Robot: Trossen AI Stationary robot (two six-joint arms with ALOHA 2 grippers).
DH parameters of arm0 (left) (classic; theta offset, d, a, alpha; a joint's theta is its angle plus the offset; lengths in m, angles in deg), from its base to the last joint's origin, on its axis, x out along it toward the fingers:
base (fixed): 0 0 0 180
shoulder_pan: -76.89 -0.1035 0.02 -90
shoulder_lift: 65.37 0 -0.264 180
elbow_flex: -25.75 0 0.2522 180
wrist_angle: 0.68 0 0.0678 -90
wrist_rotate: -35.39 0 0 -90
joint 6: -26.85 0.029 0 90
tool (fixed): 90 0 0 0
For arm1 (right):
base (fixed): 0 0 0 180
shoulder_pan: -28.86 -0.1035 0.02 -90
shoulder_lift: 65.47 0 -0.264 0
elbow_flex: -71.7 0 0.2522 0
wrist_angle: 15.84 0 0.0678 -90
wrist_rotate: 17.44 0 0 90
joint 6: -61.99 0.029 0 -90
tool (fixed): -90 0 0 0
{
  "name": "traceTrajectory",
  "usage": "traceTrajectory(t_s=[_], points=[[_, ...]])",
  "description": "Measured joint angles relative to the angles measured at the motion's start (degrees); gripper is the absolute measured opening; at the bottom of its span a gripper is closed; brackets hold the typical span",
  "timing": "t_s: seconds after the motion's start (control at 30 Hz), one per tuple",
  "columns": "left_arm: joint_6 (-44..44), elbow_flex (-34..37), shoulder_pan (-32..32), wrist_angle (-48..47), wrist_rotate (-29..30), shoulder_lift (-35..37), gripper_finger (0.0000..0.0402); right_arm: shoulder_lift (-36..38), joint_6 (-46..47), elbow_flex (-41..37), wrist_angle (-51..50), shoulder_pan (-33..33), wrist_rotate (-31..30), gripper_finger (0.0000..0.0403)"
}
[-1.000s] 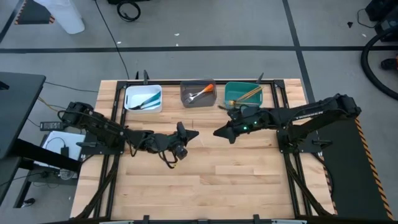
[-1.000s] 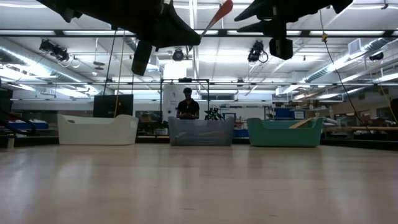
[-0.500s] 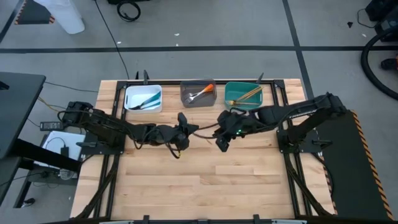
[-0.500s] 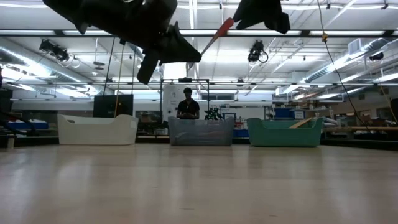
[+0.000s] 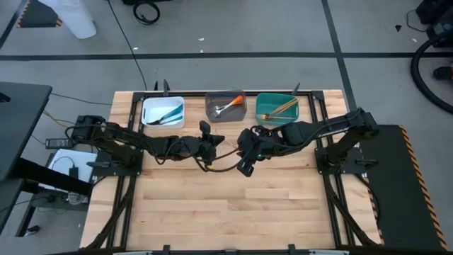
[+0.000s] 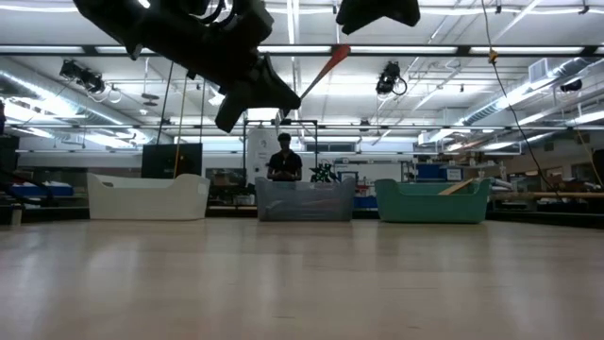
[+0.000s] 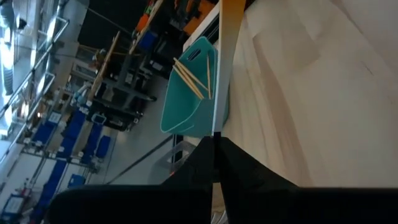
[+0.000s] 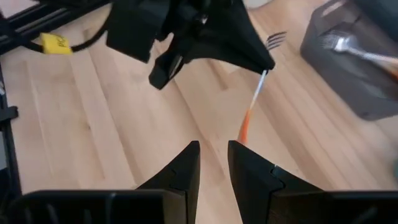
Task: Sort silverware by color (type)
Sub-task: Put the orange fork into the black bin
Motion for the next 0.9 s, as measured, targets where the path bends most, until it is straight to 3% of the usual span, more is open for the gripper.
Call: traceTrajectory(t_s=[0.23, 0.9], points=[[-1.78, -0.42, -0.25, -0.63, 0.04, 0.00, 0.0018, 0.03, -0.54, -0.46, -3.35, -0.49, -7.68, 0.0093], [-7.76, -2.21, -0.16, 2.41, 0.90, 0.00, 0.0018, 0.04, 3.08, -0.83, 0.26, -0.46, -8.19, 0.0092]])
